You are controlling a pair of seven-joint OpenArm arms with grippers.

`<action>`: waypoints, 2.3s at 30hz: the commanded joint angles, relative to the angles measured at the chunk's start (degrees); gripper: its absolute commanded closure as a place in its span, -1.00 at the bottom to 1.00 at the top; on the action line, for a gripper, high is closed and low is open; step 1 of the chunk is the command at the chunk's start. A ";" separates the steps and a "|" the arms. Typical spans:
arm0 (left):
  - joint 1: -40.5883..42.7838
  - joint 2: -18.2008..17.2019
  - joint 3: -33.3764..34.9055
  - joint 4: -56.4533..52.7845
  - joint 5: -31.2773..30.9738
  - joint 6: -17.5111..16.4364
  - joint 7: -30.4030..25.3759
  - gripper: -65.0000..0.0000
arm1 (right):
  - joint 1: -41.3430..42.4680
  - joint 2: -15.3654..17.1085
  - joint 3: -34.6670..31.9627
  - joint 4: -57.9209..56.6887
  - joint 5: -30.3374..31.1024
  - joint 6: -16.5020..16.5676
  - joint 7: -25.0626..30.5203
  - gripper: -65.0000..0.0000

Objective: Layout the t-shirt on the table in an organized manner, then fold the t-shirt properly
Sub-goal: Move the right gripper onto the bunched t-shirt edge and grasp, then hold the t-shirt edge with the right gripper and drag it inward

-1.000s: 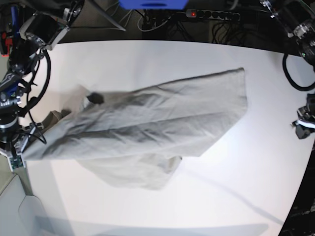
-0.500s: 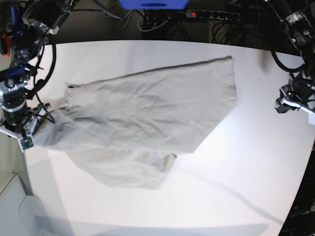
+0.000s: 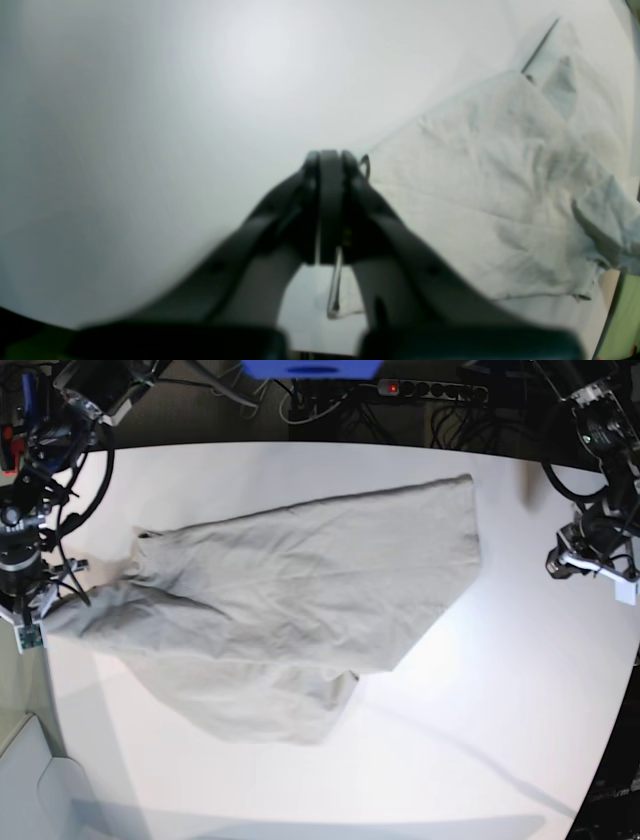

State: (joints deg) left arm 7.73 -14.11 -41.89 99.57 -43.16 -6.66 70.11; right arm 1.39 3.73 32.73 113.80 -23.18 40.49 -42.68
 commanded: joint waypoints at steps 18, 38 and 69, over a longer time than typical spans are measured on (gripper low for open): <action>0.58 1.23 0.00 0.78 -0.40 0.11 -0.44 0.41 | 1.21 0.71 3.71 2.38 -0.25 -0.49 -0.53 -0.44; 0.76 1.67 4.04 0.34 -0.76 0.19 -0.52 -1.00 | 15.27 5.99 -44.29 -22.41 0.10 -0.49 -0.53 -0.45; 1.20 1.58 -1.58 0.43 -0.58 0.19 -0.44 -1.00 | 25.47 5.02 -55.63 -45.27 -0.07 -0.49 -0.01 0.58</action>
State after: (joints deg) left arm 9.52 -11.68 -43.20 99.00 -43.11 -6.63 70.11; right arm 25.65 8.56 -23.05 67.92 -23.16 40.42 -43.20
